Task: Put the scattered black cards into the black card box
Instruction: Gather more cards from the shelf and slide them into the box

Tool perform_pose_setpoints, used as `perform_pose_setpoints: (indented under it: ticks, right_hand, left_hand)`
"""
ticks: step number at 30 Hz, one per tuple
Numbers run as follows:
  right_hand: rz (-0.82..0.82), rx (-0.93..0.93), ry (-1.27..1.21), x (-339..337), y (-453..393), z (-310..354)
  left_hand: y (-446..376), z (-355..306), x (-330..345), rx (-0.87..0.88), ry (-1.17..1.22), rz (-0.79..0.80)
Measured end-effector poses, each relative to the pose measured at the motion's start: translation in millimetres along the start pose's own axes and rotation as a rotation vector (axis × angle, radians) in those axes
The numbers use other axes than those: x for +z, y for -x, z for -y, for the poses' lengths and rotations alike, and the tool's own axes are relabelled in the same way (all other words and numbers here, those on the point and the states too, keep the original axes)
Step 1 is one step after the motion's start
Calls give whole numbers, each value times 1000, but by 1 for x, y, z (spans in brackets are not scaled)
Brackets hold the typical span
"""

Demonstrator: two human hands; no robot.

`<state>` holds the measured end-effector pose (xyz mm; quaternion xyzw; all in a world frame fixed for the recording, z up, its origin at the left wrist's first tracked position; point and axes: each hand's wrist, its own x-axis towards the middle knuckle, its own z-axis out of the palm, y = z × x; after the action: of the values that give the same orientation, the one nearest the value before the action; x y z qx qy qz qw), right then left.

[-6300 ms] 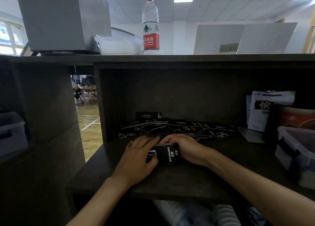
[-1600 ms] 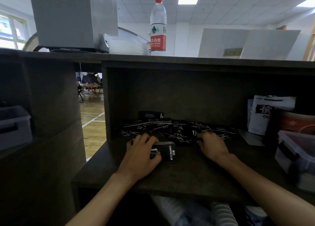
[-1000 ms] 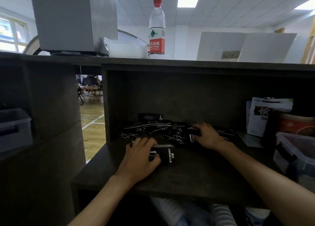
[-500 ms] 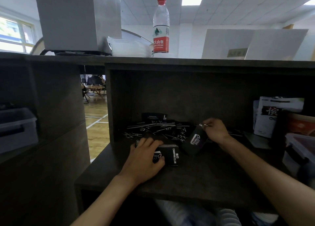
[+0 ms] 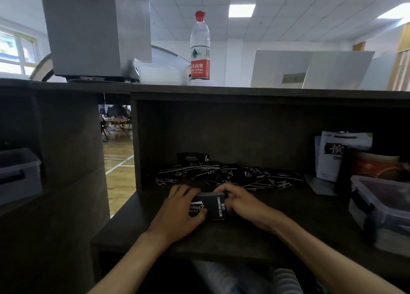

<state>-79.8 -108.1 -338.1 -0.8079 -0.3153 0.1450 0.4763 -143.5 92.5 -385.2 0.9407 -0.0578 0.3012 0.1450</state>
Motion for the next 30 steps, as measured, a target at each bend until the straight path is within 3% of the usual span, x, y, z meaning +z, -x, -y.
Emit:
perform_pose_setpoints:
  ticks: [5, 7, 12, 19, 26, 30]
  right_hand:
    - [-219, -87, 610, 21, -3, 2]
    - [-295, -117, 740, 30, -2, 1]
    - [-355, -62, 771, -5, 21, -15]
    - [-485, 41, 1000, -72, 70, -55]
    - [-452, -48, 966, -67, 66, -69]
    - [-498, -78, 937, -73, 63, -76]
  left_hand:
    - [-5, -4, 3, 23, -11, 15]
    - [-11, -15, 4, 22, 5, 45]
    - [-25, -58, 19, 75, 109, 93]
    - [-51, -140, 59, 210, 198, 131]
    - [-52, -138, 61, 284, 126, 207]
    - [-77, -136, 54, 139, 381, 306]
